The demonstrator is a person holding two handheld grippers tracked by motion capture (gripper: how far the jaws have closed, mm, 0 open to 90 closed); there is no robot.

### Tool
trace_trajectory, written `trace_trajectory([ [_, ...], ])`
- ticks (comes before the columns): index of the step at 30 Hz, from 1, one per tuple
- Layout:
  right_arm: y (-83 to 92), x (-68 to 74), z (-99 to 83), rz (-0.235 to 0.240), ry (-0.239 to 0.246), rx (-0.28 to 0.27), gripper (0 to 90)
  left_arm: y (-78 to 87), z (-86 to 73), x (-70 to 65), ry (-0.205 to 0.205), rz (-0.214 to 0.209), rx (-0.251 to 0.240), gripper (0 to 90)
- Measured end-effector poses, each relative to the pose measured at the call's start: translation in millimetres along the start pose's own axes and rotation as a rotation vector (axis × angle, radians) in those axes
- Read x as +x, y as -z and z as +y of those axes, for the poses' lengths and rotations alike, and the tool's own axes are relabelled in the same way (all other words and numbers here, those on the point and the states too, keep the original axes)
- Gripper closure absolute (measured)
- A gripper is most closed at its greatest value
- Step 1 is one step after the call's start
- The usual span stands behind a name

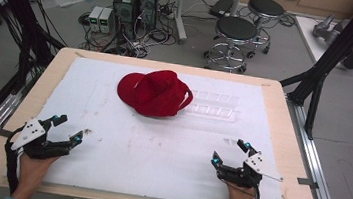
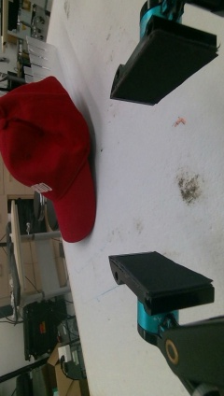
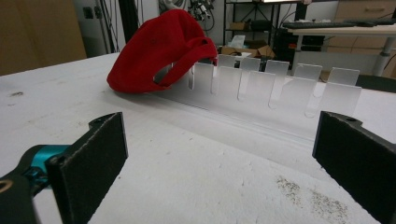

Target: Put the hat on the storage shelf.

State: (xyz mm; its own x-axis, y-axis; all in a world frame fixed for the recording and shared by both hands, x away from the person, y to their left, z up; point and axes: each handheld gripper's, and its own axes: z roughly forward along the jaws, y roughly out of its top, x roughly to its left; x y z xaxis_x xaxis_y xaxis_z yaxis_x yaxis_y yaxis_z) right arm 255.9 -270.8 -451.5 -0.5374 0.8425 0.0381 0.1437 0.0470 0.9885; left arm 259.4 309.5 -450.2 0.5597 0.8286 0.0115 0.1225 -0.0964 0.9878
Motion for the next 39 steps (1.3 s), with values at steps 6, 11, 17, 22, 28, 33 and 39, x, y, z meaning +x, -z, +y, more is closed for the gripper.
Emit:
trace_trajectory([
  [6, 0.3, 0.0, 0.0, 0.003, -0.004, 0.000, 2.0, -0.4, 0.2, -0.8, -0.010, 0.000, 0.004, 17.5],
  [11, 0.4, -0.1, 0.0, 0.004, -0.010, -0.002, 2.0, -0.1, 0.0, -0.8, -0.006, 0.003, -0.002, 17.2],
  [17, 0.5, -0.5, -0.1, 0.002, -0.004, -0.005, 2.0, 0.7, -0.2, 0.7, 0.001, -0.007, -0.008, 16.8],
  [22, 0.5, -0.6, -0.1, -0.002, -0.007, -0.006, 2.0, 0.6, -0.1, 0.7, 0.000, -0.010, -0.007, 16.9],
  [28, 0.1, -1.4, 0.0, 0.001, -0.010, -0.003, 2.0, -2.5, 1.9, 2.2, 0.002, -0.027, 0.022, 16.9],
  [33, -0.1, -1.6, 0.3, 0.003, -0.019, 0.001, 2.0, -6.9, 10.9, 6.0, -0.003, -0.053, 0.033, 16.9],
  [39, 0.2, -1.8, 0.2, 0.006, -0.023, 0.001, 2.0, -17.0, 28.7, 12.0, -0.018, -0.085, 0.061, 17.1],
])
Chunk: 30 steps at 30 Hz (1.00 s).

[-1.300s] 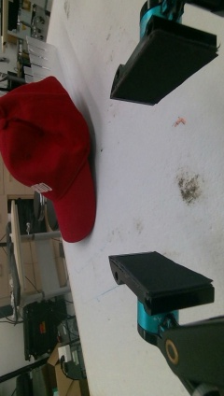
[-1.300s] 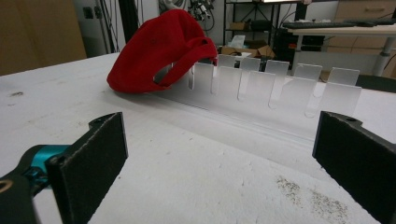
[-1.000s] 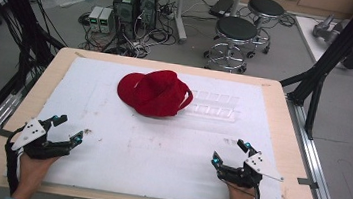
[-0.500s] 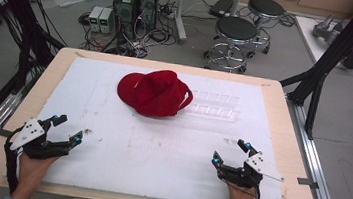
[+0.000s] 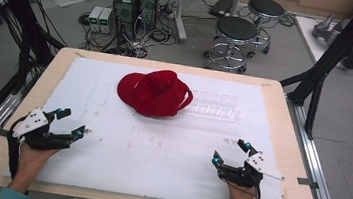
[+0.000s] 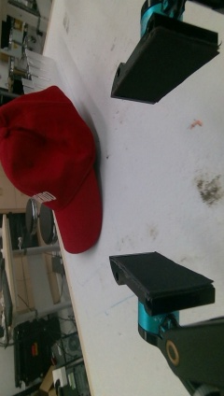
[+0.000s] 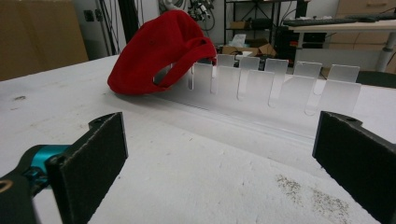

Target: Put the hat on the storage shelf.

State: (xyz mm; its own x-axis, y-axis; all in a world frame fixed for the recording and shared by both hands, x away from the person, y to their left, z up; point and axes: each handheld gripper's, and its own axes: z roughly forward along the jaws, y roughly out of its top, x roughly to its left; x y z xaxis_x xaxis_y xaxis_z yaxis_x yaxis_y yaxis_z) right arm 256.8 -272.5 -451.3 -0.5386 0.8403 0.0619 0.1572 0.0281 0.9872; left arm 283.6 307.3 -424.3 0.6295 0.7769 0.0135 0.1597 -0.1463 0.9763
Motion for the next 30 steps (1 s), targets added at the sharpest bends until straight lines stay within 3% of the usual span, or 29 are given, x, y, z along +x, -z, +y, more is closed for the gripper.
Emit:
trace_trajectory([
  [5, -0.2, 0.1, 0.1, -0.002, 0.003, 0.000, 2.0, -8.0, 19.8, 4.3, -0.015, -0.028, 0.010, 17.1],
  [7, -0.2, 0.2, 0.0, -0.003, 0.003, -0.001, 2.0, -14.6, 34.8, 7.3, -0.042, -0.039, 0.017, 17.1],
  [16, 0.2, -0.4, -0.1, 0.001, 0.004, -0.005, 2.0, -38.4, 66.3, 15.7, -0.096, -0.068, 0.037, 20.7],
  [22, 0.4, 0.2, -0.2, 0.002, 0.003, -0.003, 2.0, -59.0, 81.2, 23.3, -0.103, -0.053, 0.018, 21.3],
  [30, 0.2, 0.4, -0.2, -0.001, 0.000, -0.002, 2.0, -94.2, 99.2, 29.2, -0.103, -0.102, 0.082, 18.2],
])
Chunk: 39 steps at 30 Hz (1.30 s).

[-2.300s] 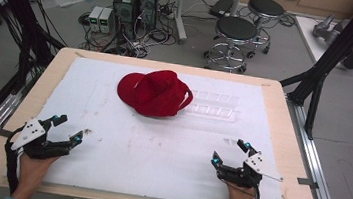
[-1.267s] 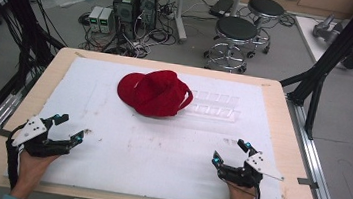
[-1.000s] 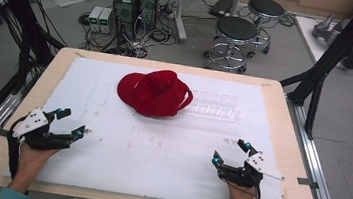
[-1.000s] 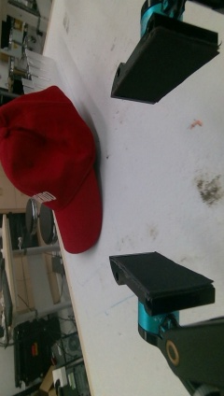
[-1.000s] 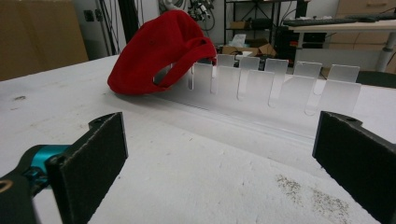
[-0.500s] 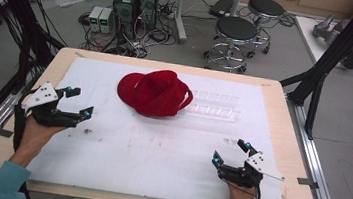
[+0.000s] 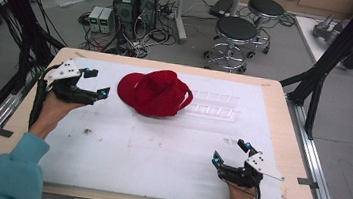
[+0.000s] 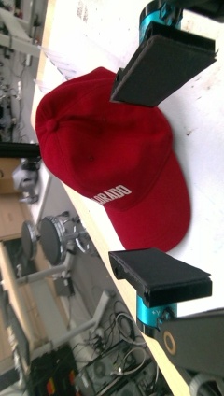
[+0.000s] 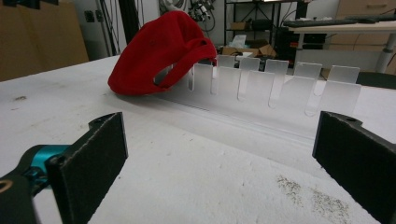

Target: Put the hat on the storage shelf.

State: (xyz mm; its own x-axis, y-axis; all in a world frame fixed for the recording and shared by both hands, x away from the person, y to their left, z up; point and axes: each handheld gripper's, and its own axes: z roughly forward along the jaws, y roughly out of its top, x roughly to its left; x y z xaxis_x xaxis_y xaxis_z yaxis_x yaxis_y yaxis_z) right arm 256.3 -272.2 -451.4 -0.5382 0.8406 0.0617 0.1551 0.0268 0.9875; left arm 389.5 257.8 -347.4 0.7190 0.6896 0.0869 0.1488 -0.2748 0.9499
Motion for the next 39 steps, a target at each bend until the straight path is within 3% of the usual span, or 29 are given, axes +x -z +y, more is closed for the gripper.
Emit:
trace_trajectory([
  [7, 0.0, 0.0, 0.0, -0.001, 0.000, 0.000, 2.0, -30.6, 23.5, 2.0, -0.020, -0.051, 0.015, 17.9],
  [15, 0.1, 0.1, 0.0, -0.003, 0.001, -0.001, 2.0, -66.8, 26.9, 3.5, -0.022, -0.091, 0.050, 17.9],
  [21, -0.1, 0.2, -0.1, -0.005, 0.002, -0.001, 2.0, -89.5, 20.3, 8.2, 0.025, -0.071, 0.091, 12.3],
  [31, -0.8, -0.3, 0.3, -0.008, 0.005, 0.006, 2.0, -119.6, 17.2, 7.1, 0.032, -0.042, 0.143, 12.5],
  [36, -0.9, 0.0, 0.3, -0.008, 0.012, 0.003, 2.0, -138.0, 18.1, 6.9, 0.026, -0.059, 0.180, 12.8],
  [39, -0.6, 0.2, 0.2, -0.009, 0.009, 0.003, 2.0, -144.3, 16.4, 7.7, 0.030, -0.073, 0.174, 13.9],
])
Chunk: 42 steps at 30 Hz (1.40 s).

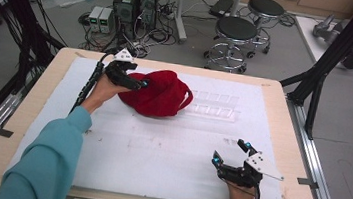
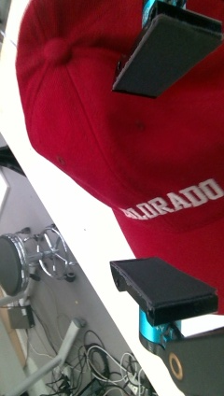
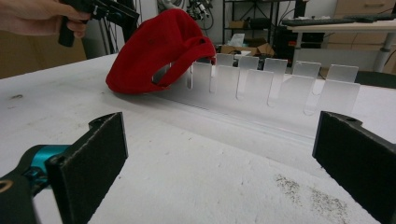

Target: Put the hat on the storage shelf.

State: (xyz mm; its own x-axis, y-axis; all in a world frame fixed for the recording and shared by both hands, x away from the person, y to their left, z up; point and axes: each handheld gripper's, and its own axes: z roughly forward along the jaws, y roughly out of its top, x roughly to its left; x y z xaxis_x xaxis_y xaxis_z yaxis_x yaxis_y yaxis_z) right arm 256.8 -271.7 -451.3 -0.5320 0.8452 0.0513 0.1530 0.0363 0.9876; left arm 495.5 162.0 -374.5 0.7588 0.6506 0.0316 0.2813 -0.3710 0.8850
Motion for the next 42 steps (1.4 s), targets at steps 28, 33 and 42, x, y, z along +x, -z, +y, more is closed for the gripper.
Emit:
trace_trajectory([
  [28, -0.9, 0.3, 0.2, 0.001, 0.005, 0.006, 2.0, -32.5, -23.7, 6.6, -0.033, -0.121, 0.047, 31.1],
  [33, -0.9, 0.4, 0.2, 0.000, 0.004, 0.007, 2.0, -29.7, -22.7, 7.0, -0.023, -0.111, 0.063, 42.4],
  [42, -0.9, 0.4, 0.2, 0.000, 0.005, 0.007, 2.0, -24.0, -18.8, 1.0, -0.029, -0.070, 0.074, 78.1],
])
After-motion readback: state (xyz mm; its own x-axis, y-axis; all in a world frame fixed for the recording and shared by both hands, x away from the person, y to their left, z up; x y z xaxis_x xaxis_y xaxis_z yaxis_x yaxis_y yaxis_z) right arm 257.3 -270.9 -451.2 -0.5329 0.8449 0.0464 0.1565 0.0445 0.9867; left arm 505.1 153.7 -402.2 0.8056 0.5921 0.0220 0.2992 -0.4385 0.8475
